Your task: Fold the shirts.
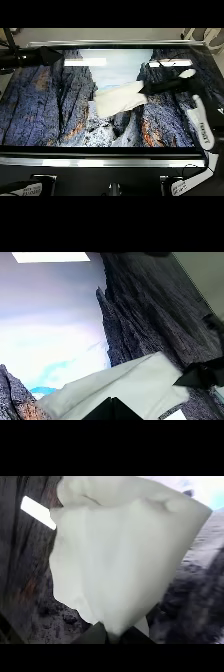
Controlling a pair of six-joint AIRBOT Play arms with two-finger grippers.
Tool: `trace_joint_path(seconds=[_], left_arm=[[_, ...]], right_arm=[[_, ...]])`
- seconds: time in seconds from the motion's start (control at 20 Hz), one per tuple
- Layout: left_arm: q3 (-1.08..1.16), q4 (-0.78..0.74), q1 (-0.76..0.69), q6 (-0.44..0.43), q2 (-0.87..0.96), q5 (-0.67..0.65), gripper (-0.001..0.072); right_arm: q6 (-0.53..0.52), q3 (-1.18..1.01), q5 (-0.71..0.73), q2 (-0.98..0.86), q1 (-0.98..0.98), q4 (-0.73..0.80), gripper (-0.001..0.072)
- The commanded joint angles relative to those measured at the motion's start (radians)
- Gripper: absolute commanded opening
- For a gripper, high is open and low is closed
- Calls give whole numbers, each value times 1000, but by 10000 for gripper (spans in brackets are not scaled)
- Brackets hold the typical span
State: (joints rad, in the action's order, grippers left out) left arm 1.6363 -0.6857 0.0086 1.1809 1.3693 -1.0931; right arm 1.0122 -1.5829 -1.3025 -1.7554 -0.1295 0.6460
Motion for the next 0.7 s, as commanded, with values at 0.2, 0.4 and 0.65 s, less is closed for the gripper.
trace_joint_path(seconds=[0.2,0.4,0.65], left_arm=[[-27,0,-16,-4,26,-16,28],[-51,0,-23,-5,27,-19,28],[-51,0,-23,-7,27,23,28]], right_arm=[[96,-29,-100,280,-557,103,13],[103,-29,-222,324,-787,157,14],[68,-29,-431,349,-960,340,14]])
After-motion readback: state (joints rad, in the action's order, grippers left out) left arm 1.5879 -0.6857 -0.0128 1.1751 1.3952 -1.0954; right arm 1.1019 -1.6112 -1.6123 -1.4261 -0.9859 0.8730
